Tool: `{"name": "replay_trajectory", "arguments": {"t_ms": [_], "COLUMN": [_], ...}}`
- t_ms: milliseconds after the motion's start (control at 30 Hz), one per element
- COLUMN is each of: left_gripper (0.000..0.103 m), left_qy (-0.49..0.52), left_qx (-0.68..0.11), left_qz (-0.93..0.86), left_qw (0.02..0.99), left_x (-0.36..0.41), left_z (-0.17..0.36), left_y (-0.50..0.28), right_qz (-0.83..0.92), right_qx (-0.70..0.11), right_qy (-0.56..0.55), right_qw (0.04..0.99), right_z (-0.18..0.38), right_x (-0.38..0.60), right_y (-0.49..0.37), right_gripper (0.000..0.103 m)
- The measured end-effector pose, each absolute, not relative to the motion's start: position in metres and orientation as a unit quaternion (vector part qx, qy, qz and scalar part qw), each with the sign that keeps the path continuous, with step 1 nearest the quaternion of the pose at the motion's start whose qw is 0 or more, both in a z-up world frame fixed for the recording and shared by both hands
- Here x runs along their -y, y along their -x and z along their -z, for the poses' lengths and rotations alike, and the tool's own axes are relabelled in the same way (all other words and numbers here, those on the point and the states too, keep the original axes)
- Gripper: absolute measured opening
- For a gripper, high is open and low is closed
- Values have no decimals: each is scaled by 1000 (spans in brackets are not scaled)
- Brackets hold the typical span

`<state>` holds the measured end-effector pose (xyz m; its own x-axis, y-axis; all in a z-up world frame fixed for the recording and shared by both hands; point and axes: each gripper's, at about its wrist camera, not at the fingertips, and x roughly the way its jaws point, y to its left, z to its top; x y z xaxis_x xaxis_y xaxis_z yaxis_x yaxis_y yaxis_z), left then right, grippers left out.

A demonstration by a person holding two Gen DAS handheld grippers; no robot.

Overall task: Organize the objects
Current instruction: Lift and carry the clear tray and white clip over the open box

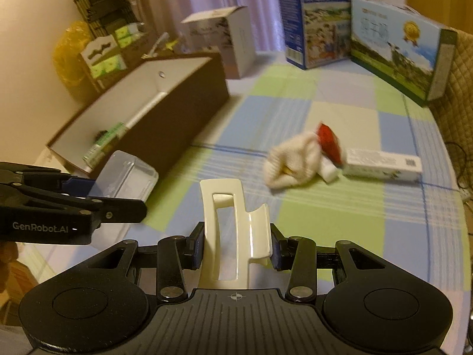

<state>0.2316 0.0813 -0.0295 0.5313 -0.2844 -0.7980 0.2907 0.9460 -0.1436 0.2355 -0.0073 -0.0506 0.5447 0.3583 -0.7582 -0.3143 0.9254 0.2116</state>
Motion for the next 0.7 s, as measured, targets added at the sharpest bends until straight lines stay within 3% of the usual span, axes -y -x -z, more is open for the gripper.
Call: {"name": "replay_trajectory", "arguments": {"t_ms": [700], "left_gripper": [52], "left_qy": [22], "left_qx": [-419], "left_qz": [55], "left_qw": [906], "left_x": [-215], "left_z": [-6], "left_y": [-249], "right_qz": [-309], "right_qx": [-405], "right_qy": [-50], "right_qw": [859], "right_z": [18], "right_x": [-131], "right_y": [-280], "right_gripper": [39]}}
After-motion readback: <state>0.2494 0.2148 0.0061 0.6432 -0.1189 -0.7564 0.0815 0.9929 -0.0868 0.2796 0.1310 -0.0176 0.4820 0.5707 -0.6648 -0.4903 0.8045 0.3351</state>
